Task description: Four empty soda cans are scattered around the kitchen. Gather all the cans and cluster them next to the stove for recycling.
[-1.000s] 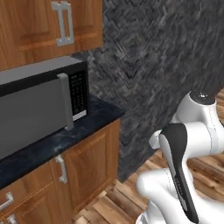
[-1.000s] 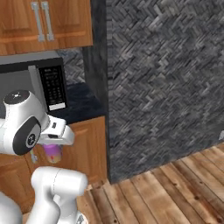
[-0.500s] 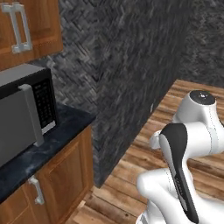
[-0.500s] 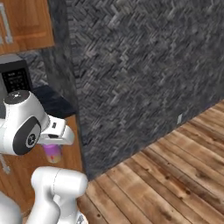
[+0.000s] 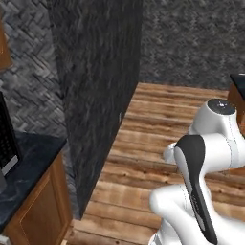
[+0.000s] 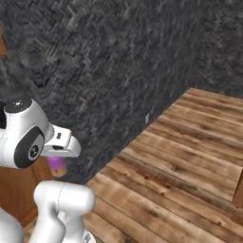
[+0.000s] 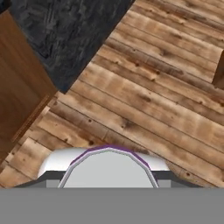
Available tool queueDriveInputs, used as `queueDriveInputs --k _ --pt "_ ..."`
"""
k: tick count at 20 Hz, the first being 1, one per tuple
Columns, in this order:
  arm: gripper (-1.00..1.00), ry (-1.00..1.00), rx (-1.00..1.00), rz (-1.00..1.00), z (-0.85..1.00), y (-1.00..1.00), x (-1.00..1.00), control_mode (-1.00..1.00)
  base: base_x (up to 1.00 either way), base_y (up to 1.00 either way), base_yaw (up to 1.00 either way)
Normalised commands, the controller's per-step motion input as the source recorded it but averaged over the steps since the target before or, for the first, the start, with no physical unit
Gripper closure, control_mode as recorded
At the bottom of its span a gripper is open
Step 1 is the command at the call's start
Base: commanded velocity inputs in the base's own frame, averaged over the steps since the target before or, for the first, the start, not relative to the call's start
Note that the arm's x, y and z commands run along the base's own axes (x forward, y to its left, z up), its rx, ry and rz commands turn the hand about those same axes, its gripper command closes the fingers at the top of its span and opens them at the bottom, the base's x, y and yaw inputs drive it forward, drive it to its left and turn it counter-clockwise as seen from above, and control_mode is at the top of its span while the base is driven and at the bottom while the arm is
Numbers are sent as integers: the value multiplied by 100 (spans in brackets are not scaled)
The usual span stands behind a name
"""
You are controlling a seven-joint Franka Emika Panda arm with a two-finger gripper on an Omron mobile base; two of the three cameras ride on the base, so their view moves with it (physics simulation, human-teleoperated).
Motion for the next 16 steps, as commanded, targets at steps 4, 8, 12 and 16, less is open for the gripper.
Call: queueDriveInputs --k 4,8,12,16 --pt "100 0 0 0 0 0 0 100 -8 0 -53" --pt "100 0 0 0 0 0 0 100 -5 0 -51" --pt "100 0 0 0 0 0 0 100 -1 0 -48" --pt "100 0 0 0 0 0 0 100 0 0 -47"
